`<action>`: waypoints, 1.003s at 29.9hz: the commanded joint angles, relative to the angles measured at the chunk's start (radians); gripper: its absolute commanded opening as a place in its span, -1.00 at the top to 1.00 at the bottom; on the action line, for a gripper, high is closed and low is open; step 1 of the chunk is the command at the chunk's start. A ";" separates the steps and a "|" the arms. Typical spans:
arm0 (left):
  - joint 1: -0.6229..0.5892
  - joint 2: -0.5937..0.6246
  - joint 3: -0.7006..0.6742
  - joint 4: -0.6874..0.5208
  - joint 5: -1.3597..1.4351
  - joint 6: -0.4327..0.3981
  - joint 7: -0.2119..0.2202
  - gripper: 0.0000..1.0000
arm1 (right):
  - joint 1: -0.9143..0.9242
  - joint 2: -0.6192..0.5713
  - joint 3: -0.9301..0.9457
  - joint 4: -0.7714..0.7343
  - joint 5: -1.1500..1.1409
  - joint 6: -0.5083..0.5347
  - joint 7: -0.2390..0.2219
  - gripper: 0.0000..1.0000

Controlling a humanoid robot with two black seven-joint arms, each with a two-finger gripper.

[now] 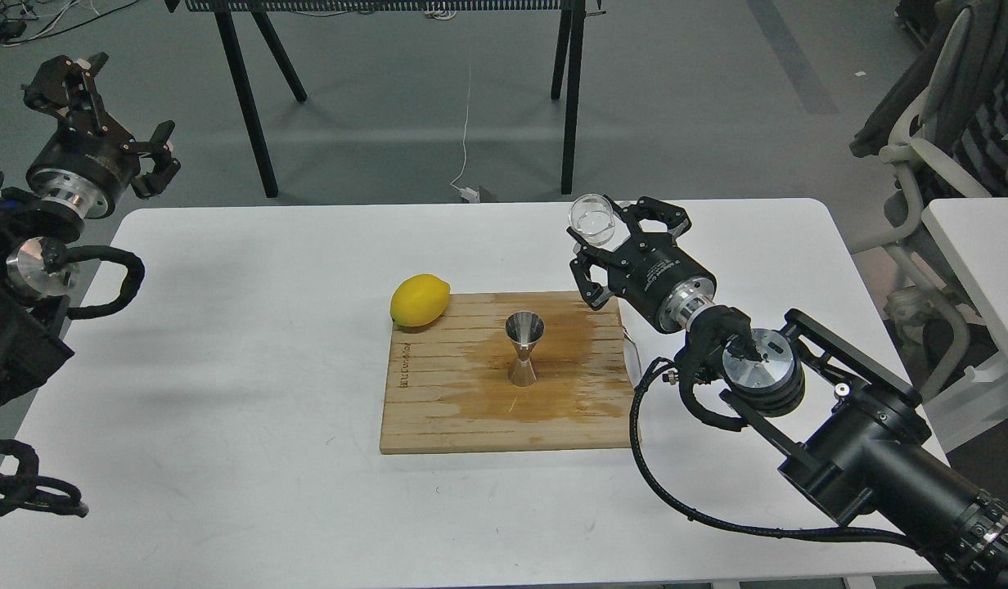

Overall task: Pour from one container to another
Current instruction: 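Carry the glass cup with the right gripper above the jigger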

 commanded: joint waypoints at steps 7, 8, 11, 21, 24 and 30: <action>0.000 0.015 0.001 0.001 0.000 0.000 0.000 -1.00 | 0.084 -0.123 -0.177 0.142 -0.009 -0.050 -0.043 0.37; 0.000 0.015 0.001 -0.001 0.000 0.000 0.000 -1.00 | 0.084 -0.136 -0.187 0.149 -0.009 -0.052 -0.046 0.37; 0.000 0.017 0.001 -0.001 0.000 0.000 0.000 -1.00 | 0.084 -0.160 -0.204 0.163 -0.012 -0.053 -0.052 0.37; 0.000 0.023 0.001 -0.001 0.000 0.000 0.000 -1.00 | 0.103 -0.196 -0.256 0.180 -0.050 -0.082 -0.086 0.37; 0.000 0.025 0.001 0.001 0.000 0.000 0.000 -1.00 | 0.120 -0.196 -0.285 0.180 -0.058 -0.090 -0.087 0.37; 0.000 0.028 0.001 -0.001 0.000 0.000 0.000 -1.00 | 0.153 -0.196 -0.342 0.180 -0.108 -0.118 -0.092 0.37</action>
